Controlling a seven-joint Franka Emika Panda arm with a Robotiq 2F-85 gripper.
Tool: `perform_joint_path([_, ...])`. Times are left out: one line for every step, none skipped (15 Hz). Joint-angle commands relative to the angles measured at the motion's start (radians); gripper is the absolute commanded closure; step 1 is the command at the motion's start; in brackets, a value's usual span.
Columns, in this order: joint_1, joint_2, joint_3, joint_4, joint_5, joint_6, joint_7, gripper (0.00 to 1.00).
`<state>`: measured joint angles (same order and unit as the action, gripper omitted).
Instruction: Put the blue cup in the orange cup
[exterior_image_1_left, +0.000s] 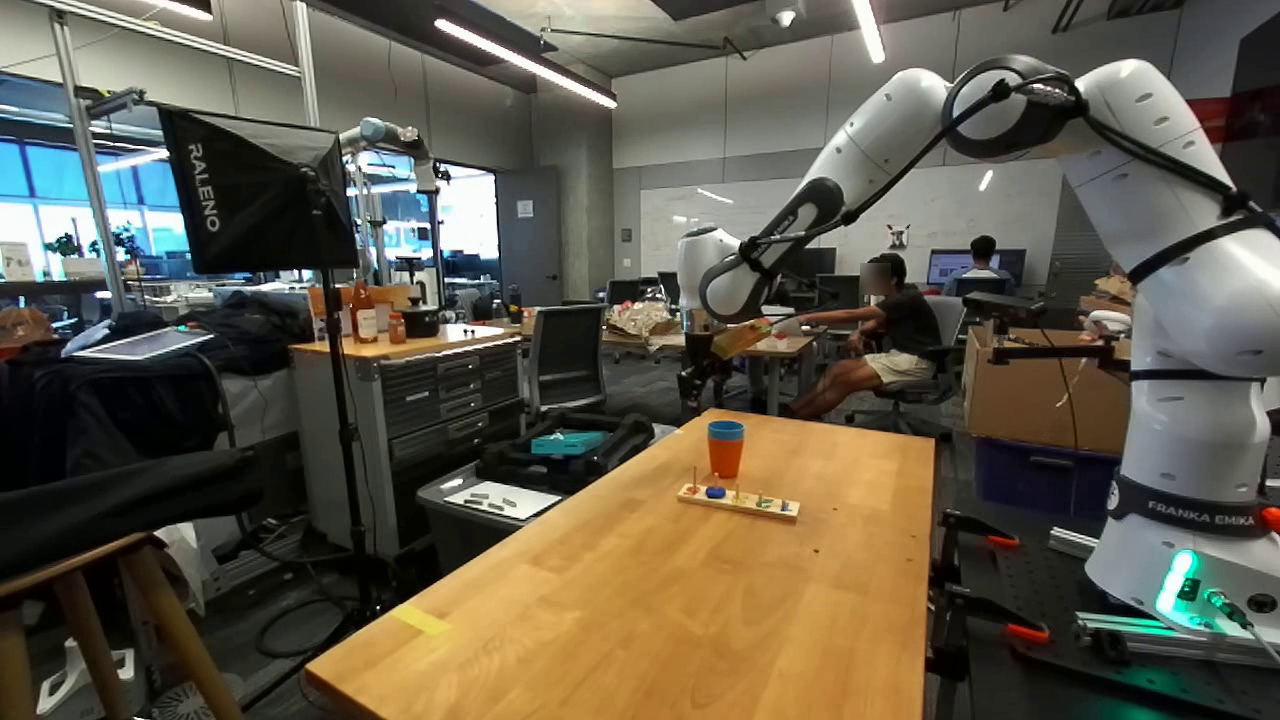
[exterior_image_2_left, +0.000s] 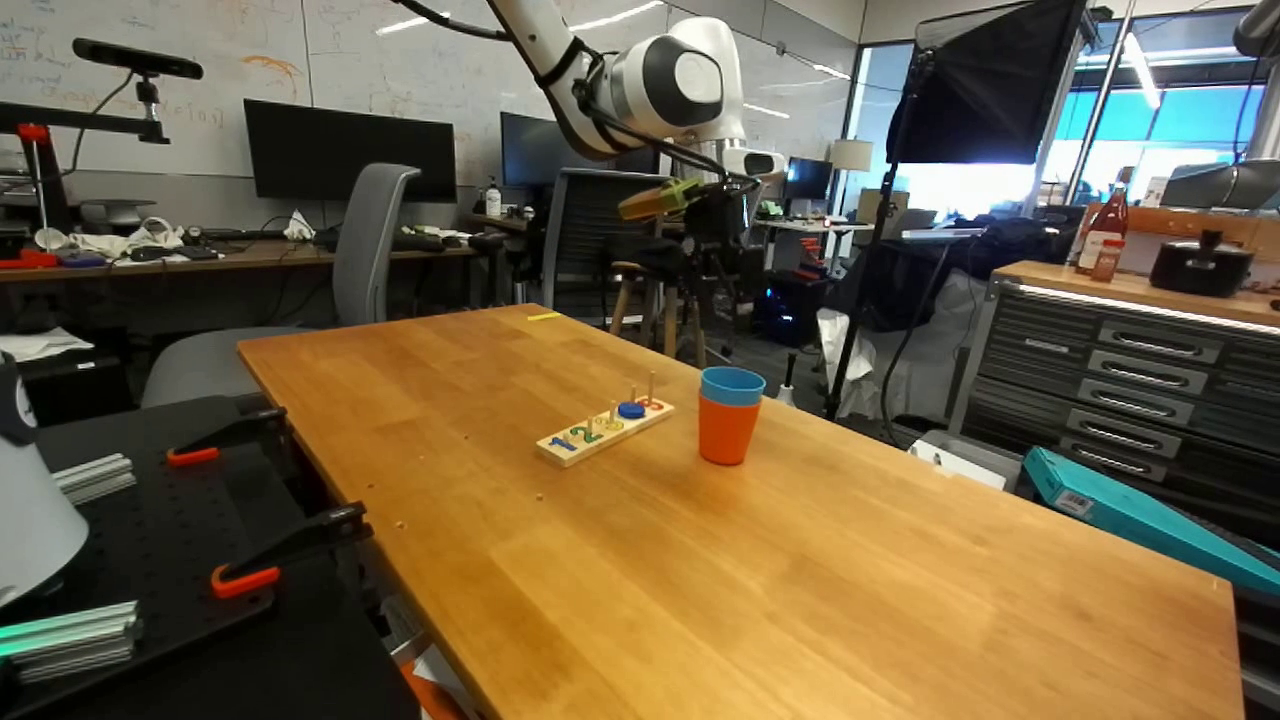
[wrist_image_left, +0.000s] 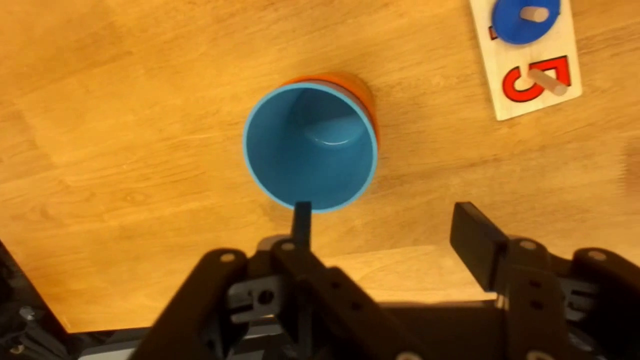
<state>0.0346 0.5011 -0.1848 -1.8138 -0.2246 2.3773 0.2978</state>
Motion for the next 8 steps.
perform_joint_path([-0.034,-0.097,0.069,-0.033,0.08,-0.088,-0.121,0.0])
perform_joint_path([-0.038,-0.118,0.084,-0.03,0.104,-0.142,-0.153,0.0])
perform_joint_path([-0.041,-0.139,0.096,-0.029,0.123,-0.185,-0.18,0.0])
perform_joint_path([-0.044,-0.157,0.106,-0.024,0.14,-0.227,-0.204,0.0])
perform_joint_path([-0.046,-0.181,0.113,-0.024,0.154,-0.264,-0.225,0.0])
perform_joint_path([-0.048,-0.2,0.12,-0.019,0.168,-0.304,-0.246,0.0])
perform_joint_path([-0.048,-0.224,0.123,-0.02,0.174,-0.332,-0.259,0.0])
perform_joint_path([-0.048,-0.242,0.126,-0.017,0.18,-0.364,-0.273,0.0])
